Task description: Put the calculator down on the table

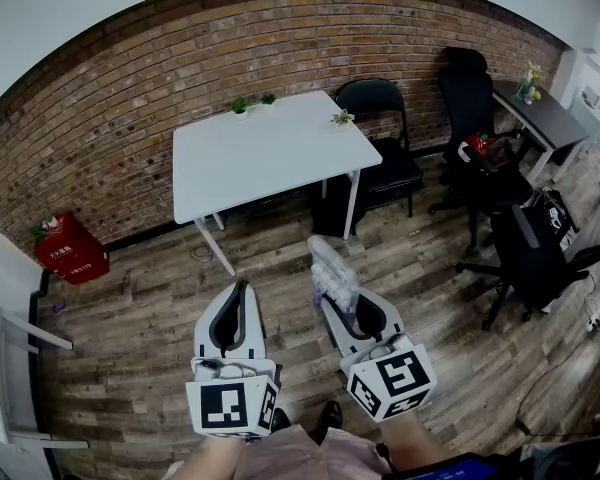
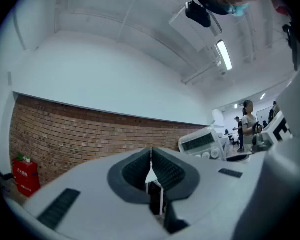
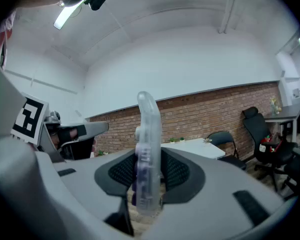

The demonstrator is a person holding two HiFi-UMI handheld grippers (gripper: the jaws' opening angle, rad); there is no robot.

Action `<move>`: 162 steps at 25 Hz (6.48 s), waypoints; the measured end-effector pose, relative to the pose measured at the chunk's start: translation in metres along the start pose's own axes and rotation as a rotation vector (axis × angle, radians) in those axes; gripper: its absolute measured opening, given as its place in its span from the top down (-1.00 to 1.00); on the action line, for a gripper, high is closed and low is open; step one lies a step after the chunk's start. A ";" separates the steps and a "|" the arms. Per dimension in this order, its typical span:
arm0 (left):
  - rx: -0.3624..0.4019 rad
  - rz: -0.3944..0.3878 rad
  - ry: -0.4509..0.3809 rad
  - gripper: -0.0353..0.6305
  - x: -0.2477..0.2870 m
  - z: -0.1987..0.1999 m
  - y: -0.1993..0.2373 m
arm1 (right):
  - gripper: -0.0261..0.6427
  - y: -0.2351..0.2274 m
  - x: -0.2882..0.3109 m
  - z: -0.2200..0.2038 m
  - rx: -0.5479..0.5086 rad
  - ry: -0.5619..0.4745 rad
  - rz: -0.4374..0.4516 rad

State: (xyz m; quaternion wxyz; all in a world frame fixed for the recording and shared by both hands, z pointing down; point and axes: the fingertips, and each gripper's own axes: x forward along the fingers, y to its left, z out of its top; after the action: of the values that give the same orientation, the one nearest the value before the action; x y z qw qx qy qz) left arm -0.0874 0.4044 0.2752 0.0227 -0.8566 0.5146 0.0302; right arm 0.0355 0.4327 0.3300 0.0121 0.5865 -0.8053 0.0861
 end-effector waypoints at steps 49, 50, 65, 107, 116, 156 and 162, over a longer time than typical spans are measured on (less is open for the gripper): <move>-0.030 0.002 0.073 0.84 0.311 -0.073 0.177 | 0.51 -0.111 0.344 0.026 0.051 0.044 0.004; -0.030 0.000 0.080 0.84 0.316 -0.077 0.178 | 0.51 -0.115 0.349 0.026 0.053 0.046 0.003; -0.022 0.047 0.159 0.84 0.456 -0.124 0.193 | 0.51 -0.217 0.466 0.010 0.107 0.134 0.047; -0.087 0.293 0.247 0.84 0.613 -0.182 0.342 | 0.51 -0.242 0.713 -0.040 0.084 0.440 0.272; -0.127 0.267 0.338 0.84 0.608 -0.229 0.348 | 0.51 -0.239 0.704 -0.109 0.177 0.591 0.246; -0.135 0.179 0.400 0.84 0.635 -0.258 0.346 | 0.17 -0.271 0.706 -0.165 0.230 0.792 0.124; -0.123 0.152 0.377 0.84 0.640 -0.247 0.332 | 0.13 -0.279 0.698 -0.157 0.233 0.766 0.110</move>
State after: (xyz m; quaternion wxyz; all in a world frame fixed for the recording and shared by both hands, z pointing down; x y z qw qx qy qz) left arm -0.0736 -0.3321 0.4707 -0.1287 -0.8056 0.5700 -0.0979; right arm 0.0692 -0.2841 0.6032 0.2403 0.4654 -0.7576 0.3895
